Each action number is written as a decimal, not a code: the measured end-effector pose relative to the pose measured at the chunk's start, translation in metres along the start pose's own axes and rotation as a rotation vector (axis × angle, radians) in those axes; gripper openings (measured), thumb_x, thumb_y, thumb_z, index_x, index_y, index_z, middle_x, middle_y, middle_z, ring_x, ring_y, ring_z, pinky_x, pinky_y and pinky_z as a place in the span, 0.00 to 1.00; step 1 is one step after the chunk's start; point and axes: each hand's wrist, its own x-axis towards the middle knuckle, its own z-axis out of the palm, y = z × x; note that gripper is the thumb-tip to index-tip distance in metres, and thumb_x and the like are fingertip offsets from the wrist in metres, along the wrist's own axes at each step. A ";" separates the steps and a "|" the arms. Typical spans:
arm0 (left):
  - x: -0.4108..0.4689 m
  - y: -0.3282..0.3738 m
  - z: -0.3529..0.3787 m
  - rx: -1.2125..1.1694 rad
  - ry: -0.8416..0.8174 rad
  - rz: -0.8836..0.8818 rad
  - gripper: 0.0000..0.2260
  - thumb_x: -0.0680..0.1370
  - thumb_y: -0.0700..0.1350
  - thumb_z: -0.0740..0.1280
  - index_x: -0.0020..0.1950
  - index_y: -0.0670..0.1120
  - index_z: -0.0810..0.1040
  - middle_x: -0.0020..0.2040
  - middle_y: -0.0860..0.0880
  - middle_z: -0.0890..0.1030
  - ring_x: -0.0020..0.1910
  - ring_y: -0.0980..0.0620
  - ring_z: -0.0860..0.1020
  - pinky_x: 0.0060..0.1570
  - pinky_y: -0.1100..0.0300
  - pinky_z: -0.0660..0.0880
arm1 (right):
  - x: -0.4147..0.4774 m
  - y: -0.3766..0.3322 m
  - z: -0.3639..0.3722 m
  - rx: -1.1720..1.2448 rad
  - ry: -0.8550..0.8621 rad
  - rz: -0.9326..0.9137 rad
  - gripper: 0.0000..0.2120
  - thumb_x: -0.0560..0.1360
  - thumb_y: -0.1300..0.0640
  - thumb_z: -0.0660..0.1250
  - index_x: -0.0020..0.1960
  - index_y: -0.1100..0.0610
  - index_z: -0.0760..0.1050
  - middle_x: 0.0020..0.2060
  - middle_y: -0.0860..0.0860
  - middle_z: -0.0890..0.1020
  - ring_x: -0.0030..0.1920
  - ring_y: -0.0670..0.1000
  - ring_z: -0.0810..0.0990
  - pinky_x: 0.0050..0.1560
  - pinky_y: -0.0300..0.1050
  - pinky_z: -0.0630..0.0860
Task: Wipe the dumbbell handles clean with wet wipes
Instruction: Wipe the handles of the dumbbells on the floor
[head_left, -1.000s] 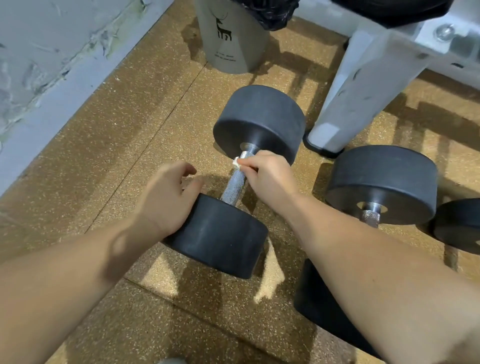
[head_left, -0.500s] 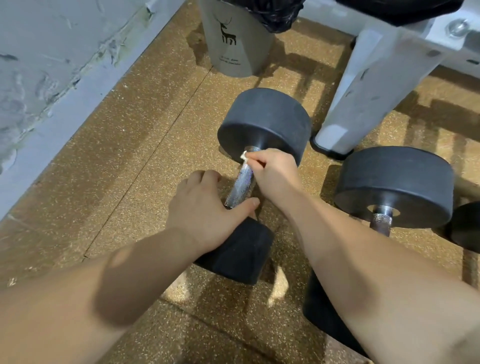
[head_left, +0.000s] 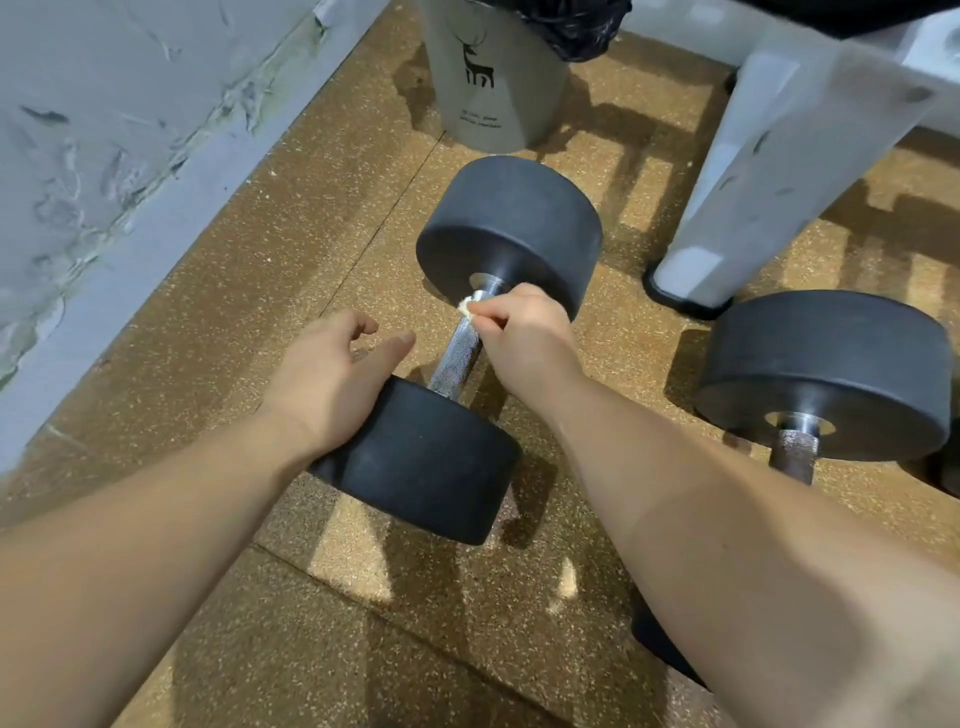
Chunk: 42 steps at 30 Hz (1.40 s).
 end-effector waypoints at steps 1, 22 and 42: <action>-0.001 0.001 -0.001 0.025 0.064 -0.004 0.23 0.77 0.67 0.61 0.60 0.50 0.76 0.62 0.46 0.76 0.59 0.47 0.74 0.56 0.53 0.68 | -0.003 -0.003 0.002 0.009 0.015 -0.028 0.09 0.79 0.51 0.67 0.54 0.49 0.85 0.51 0.48 0.80 0.52 0.50 0.78 0.53 0.43 0.74; -0.011 0.015 0.008 0.221 0.081 -0.013 0.39 0.73 0.75 0.58 0.72 0.47 0.70 0.67 0.42 0.75 0.66 0.41 0.72 0.61 0.50 0.70 | 0.023 -0.016 0.005 -0.051 -0.047 -0.060 0.12 0.81 0.54 0.63 0.59 0.51 0.83 0.55 0.51 0.83 0.57 0.54 0.80 0.60 0.48 0.74; -0.029 0.033 0.020 0.242 0.119 -0.061 0.36 0.74 0.75 0.54 0.69 0.50 0.71 0.66 0.46 0.76 0.66 0.42 0.71 0.64 0.43 0.69 | -0.021 -0.006 -0.006 0.006 -0.254 -0.316 0.08 0.76 0.59 0.70 0.53 0.52 0.86 0.48 0.51 0.86 0.51 0.54 0.82 0.53 0.46 0.77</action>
